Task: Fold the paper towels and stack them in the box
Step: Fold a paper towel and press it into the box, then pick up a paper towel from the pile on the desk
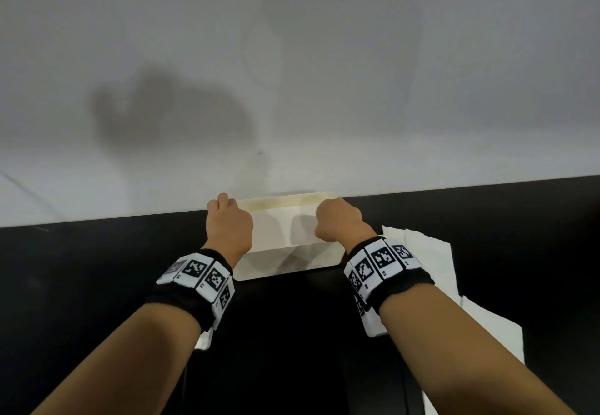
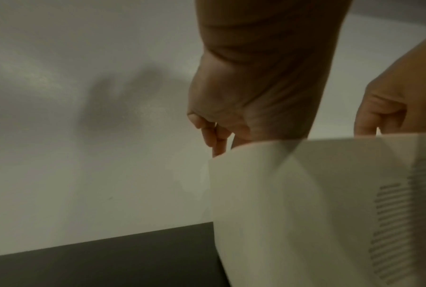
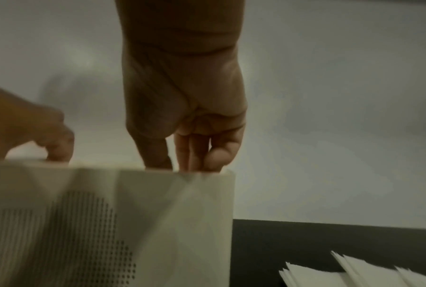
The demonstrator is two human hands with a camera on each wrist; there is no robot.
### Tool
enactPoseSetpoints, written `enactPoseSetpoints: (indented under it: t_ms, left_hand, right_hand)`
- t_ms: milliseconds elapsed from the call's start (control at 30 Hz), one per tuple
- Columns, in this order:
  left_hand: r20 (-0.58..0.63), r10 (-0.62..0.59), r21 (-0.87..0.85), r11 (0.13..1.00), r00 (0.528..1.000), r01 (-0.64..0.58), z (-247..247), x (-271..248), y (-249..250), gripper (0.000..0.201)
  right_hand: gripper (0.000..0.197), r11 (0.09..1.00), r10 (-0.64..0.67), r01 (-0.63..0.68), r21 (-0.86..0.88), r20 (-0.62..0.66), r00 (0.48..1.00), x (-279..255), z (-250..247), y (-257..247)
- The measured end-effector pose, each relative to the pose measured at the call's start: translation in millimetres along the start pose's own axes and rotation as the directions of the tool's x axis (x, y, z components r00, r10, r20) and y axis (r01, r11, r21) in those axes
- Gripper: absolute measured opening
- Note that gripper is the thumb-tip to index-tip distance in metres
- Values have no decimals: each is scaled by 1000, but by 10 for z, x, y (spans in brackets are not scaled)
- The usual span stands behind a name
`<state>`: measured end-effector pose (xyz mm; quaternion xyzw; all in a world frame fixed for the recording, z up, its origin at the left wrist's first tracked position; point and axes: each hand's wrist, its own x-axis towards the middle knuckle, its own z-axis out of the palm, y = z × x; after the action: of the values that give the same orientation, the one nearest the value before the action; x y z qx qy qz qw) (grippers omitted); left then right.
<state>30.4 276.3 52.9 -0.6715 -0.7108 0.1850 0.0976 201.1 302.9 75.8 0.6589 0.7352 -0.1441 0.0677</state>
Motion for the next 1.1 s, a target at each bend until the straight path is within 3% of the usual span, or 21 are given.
enactPoseSetpoints:
  t_ms: [33, 100, 200, 267, 333, 400, 467, 567, 667, 733, 833, 967, 1033, 1100]
  left_hand:
    - [2, -13, -28, 1000, 1000, 13, -41, -24, 5, 24]
    - [-29, -43, -126, 991, 999, 39, -141, -107, 56, 23]
    - [-173, -85, -436, 900, 981, 1, -304, -288, 262, 30]
    - [-198, -104, -701, 710, 975, -67, -402, -464, 481, 32]
    - [-128, -58, -877, 473, 990, -86, -445, -640, 748, 29]
    - [-24, 58, -959, 280, 998, -40, -417, -812, 1064, 26]
    - [58, 161, -983, 183, 985, 28, -350, -977, 1375, 26]
    - [117, 262, -982, 175, 958, 72, -236, -1176, 1773, 26]
    - [129, 356, -977, 204, 926, 58, -163, -1283, 2070, 13]
    - [153, 392, -971, 232, 907, 64, -100, -1311, 2238, 30]
    - [211, 405, -967, 220, 889, 130, -63, -1342, 2422, 24]
    - [271, 365, -962, 98, 891, 253, -67, -1328, 2576, 24]
    - [299, 369, -951, 42, 880, 305, -93, -1314, 2605, 9]
    - [319, 379, -942, 25, 869, 335, -103, -1299, 2625, 24]
  right_hand:
    - [8, 997, -40, 39, 61, 6, 999, -41, -22, 51]
    - [35, 971, -90, 91, 221, -11, 996, -155, -55, 196]
    - [46, 858, -30, 81, 508, -106, 994, -470, -131, 501]
    - [42, 744, 85, 28, 667, -137, 987, -685, -108, 816]
    - [38, 640, 253, -78, 765, -113, 961, -886, 3, 1198]
    - [36, 551, 437, -215, 806, -60, 898, -1065, 200, 1615]
    - [39, 544, 578, -409, 733, 26, 816, -1189, 448, 1981]
    - [42, 535, 694, -630, 564, 133, 708, -1347, 824, 2327]
    - [54, 413, 786, -708, 573, 168, 595, -1459, 1120, 2501]
    - [56, 351, 823, -733, 583, 180, 538, -1483, 1222, 2559]
    - [51, 317, 814, -700, 640, 194, 547, -1469, 1252, 2547]
    - [44, 338, 760, -649, 681, 210, 616, -1420, 1240, 2422]
    - [47, 378, 725, -628, 680, 204, 658, -1404, 1218, 2350]
    - [54, 408, 700, -605, 684, 191, 688, -1407, 1181, 2290]
